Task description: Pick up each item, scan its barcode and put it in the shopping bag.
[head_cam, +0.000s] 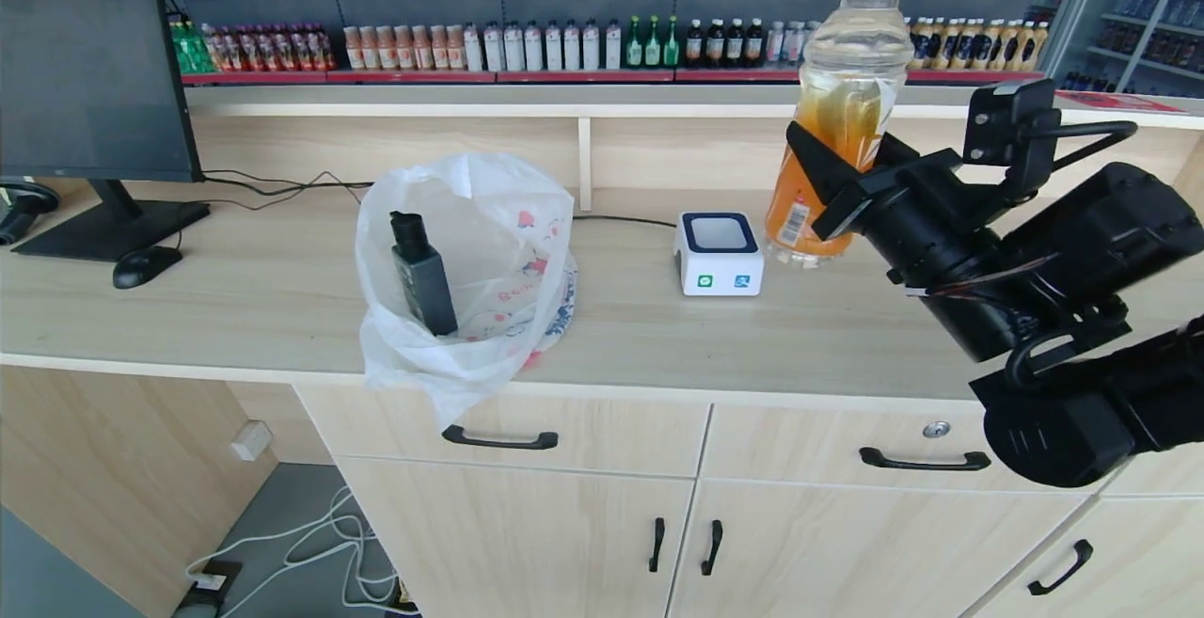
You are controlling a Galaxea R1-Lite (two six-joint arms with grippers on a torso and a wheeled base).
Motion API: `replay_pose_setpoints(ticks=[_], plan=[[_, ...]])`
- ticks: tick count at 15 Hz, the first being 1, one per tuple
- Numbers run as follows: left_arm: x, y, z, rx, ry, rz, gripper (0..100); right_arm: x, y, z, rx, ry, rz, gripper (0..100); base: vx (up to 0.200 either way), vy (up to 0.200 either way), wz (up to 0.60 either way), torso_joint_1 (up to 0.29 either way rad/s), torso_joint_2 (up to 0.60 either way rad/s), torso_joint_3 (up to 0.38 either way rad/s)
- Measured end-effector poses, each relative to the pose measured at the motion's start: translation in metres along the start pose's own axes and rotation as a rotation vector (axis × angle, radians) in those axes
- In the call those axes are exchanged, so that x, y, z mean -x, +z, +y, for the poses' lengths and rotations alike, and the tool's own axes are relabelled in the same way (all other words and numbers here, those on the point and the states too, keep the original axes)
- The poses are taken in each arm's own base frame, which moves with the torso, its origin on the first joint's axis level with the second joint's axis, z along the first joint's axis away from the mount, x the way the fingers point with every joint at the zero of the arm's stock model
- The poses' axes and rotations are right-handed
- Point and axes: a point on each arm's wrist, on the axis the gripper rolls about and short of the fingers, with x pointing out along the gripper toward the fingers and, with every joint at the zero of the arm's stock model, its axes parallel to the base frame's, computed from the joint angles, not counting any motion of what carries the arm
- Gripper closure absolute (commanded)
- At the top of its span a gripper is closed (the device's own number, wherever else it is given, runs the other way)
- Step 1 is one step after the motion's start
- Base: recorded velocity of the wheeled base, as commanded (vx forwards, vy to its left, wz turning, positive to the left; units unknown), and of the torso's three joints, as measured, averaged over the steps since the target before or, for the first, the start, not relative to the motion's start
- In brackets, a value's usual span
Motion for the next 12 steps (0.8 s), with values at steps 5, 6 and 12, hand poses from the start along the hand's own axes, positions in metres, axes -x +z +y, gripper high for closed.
replay_pose_setpoints(ticks=[5,6,12], plan=[[0.0,0.0,0.0,-0.001,0.0,0.0,0,0.025,-0.004,0.004,-0.03,0.0,0.092,100,0.0,0.2,0.0,0.009,0.01,0.001],[0.0,0.0,0.0,-0.001,0.0,0.0,0,0.025,-0.003,0.004,-0.031,0.002,0.09,100,0.0,0.2,0.0,-0.002,0.0,0.002],[0.0,0.0,0.0,-0.001,0.0,0.0,0,0.015,0.001,-0.007,-0.022,-0.027,0.044,100,0.0,0.2,0.0,0.003,0.0,0.002]])
